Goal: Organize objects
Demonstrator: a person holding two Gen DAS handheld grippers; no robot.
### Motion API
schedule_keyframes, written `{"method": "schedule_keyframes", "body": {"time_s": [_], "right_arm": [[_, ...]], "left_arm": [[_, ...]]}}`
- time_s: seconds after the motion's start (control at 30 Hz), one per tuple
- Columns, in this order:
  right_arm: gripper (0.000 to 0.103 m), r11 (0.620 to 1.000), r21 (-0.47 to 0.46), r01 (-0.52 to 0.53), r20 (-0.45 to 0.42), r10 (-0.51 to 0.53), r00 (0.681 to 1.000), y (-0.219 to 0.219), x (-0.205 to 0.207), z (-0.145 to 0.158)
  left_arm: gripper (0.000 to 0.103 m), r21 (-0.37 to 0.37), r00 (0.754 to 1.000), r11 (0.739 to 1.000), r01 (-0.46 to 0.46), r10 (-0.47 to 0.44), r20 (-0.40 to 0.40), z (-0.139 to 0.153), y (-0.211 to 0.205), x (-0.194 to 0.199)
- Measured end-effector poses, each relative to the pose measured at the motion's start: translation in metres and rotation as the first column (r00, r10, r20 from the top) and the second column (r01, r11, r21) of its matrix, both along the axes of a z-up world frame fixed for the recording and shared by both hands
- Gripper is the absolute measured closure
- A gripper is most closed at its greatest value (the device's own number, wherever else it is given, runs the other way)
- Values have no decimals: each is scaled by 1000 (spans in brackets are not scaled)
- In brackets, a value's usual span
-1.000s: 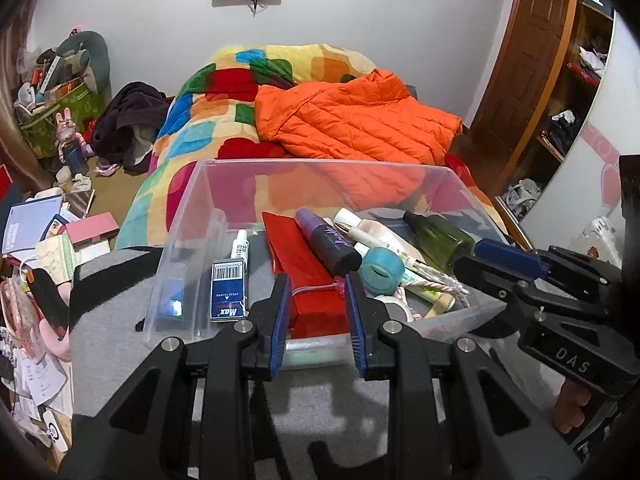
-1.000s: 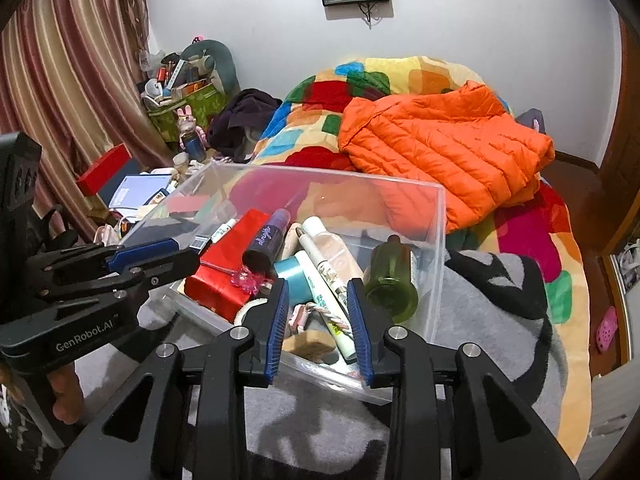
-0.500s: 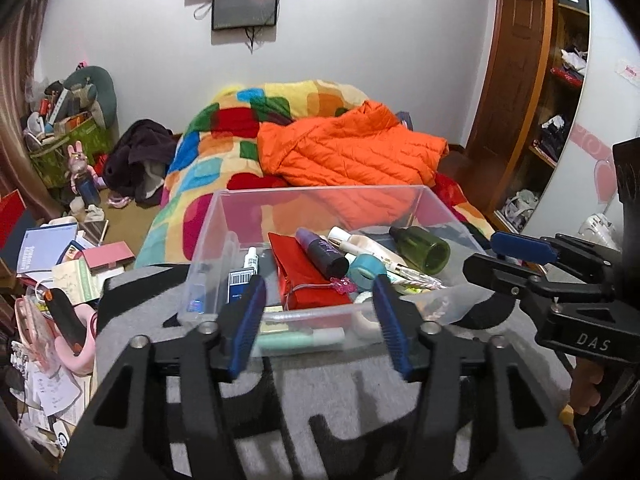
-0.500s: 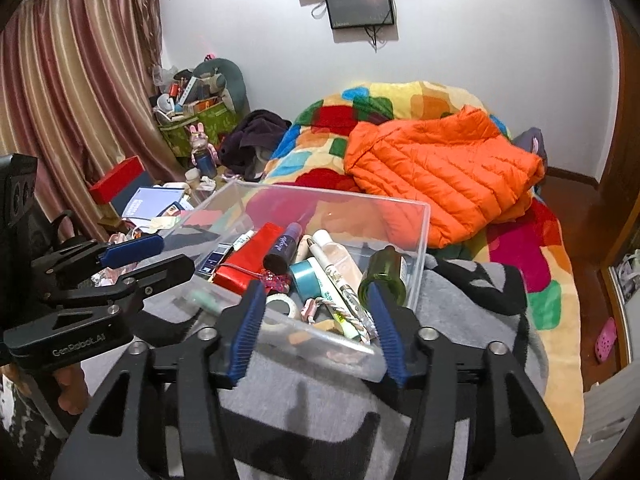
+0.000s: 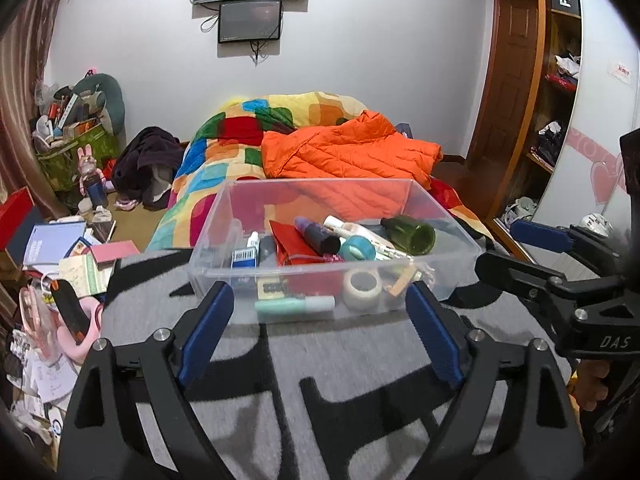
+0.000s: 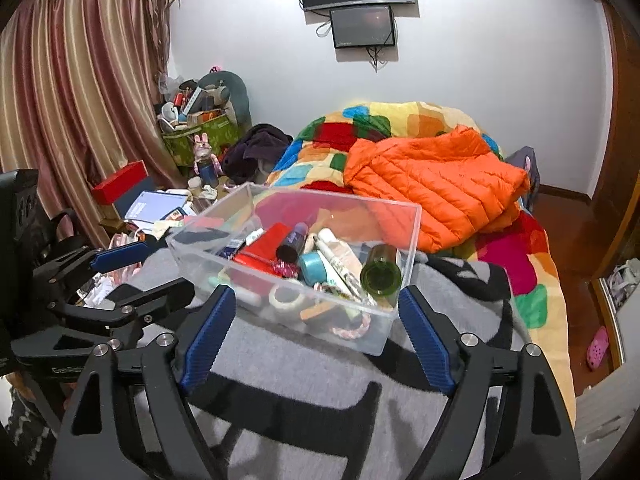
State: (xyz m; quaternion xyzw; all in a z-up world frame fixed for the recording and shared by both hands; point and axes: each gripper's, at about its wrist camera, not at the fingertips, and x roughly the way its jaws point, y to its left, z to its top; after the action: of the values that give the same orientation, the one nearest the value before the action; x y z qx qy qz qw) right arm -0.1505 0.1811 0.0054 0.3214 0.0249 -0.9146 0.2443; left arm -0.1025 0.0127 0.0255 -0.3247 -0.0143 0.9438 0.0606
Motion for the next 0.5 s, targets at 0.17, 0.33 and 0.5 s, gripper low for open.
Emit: {"method": "schedule_keyframes", "body": {"time_s": [0.17,0.33,0.5], "right_arm": [[22,1000,4,4,26,-4,1000,0,3,-10],[22,1000,-2,4,32,-4,999,1,5,-11],[22,1000,-2,4,29,-4,1000,0,5,-11]], "left_arm": [[14,15,1000,1000,-11,11,15,-8,-2,4],[14,22,1000,1000,-18,17,22,-10,-4,4],[14,21,1000,1000,-17,17,20,-10,-3,4]]}}
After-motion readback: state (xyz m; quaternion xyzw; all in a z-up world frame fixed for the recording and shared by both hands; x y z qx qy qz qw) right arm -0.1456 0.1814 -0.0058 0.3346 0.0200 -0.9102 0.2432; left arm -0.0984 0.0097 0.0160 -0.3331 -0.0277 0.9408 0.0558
